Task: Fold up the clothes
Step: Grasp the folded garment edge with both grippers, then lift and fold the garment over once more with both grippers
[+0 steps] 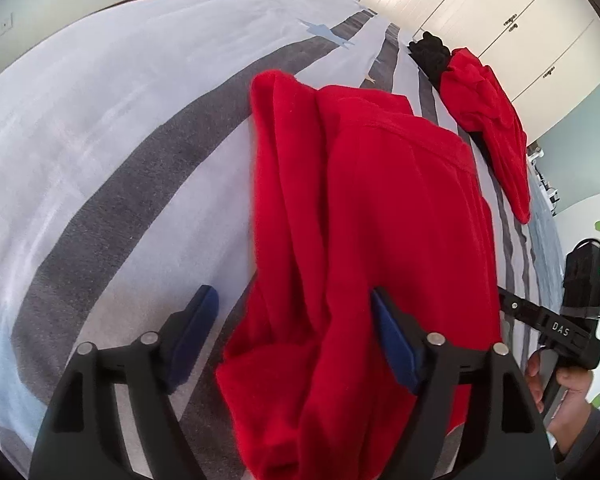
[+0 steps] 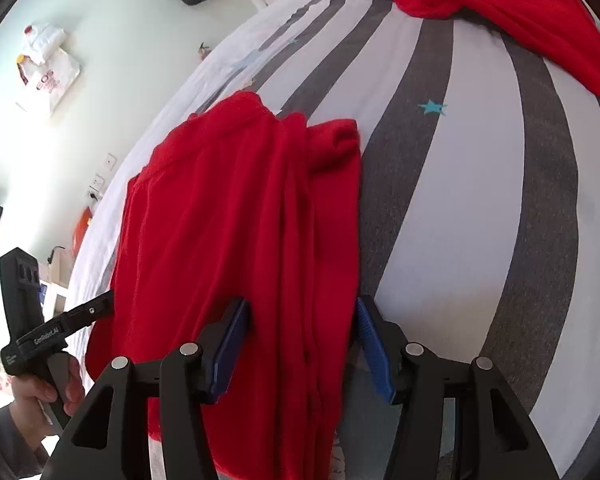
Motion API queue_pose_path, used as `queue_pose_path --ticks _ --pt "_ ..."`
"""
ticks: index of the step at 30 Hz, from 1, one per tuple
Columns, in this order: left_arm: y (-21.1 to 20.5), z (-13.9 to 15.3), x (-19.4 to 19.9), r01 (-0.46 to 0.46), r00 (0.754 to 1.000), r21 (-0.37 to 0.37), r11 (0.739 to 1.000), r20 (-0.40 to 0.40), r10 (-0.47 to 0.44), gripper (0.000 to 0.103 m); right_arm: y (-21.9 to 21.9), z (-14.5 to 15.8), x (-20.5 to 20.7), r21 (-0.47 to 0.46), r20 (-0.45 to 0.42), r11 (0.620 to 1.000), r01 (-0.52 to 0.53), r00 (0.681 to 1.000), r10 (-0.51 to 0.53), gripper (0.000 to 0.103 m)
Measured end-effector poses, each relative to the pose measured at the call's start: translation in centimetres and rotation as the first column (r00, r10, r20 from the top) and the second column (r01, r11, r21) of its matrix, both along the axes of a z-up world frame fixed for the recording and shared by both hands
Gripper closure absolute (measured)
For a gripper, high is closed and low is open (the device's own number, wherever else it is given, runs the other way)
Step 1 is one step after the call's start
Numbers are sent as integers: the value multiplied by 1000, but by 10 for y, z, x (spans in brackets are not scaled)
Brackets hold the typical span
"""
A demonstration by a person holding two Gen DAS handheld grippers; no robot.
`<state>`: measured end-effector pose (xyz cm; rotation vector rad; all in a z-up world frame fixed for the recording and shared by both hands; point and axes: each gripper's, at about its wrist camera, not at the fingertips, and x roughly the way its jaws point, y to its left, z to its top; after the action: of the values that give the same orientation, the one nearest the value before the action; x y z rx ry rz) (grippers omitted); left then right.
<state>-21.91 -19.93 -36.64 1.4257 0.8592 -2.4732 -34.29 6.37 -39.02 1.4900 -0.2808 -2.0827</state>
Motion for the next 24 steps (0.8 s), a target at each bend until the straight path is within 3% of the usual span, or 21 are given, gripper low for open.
queue_pose_path --ticks 3,7,13,14,16,17,20,24 --pt "2 -2 -7 28 1000 4 1000 -2 -28 23 4 -5 -6 -51 32 999 8 999 -7 43" --pt "7 -4 -25 93 996 -3 996 -17 -93 24 -4 -6 -12 -45 13 999 -30 999 31 38" --pt "12 -3 -39 167 985 -26 986 -27 -168 38 -23 -5 -18 -3 -26 993 -117 993 117 39" --pt "11 -3 -40 169 985 -20 985 -31 -170 44 -25 -5 -20 -7 -23 991 -132 991 132 41" --pt "10 -2 -40 186 981 -8 982 -46 -187 65 -27 -7 -24 -33 -3 989 -148 989 148 61" --pt "12 -2 -41 197 979 -4 980 -46 -197 74 -28 -10 -25 -57 19 985 -160 987 162 82" --pt "16 1 -43 210 977 -10 978 -41 -210 79 -36 -10 -18 -32 11 985 -169 986 169 85" --pt "12 13 -42 209 976 -21 978 -53 -210 83 -36 2 -8 13 -4 996 -93 996 93 87"
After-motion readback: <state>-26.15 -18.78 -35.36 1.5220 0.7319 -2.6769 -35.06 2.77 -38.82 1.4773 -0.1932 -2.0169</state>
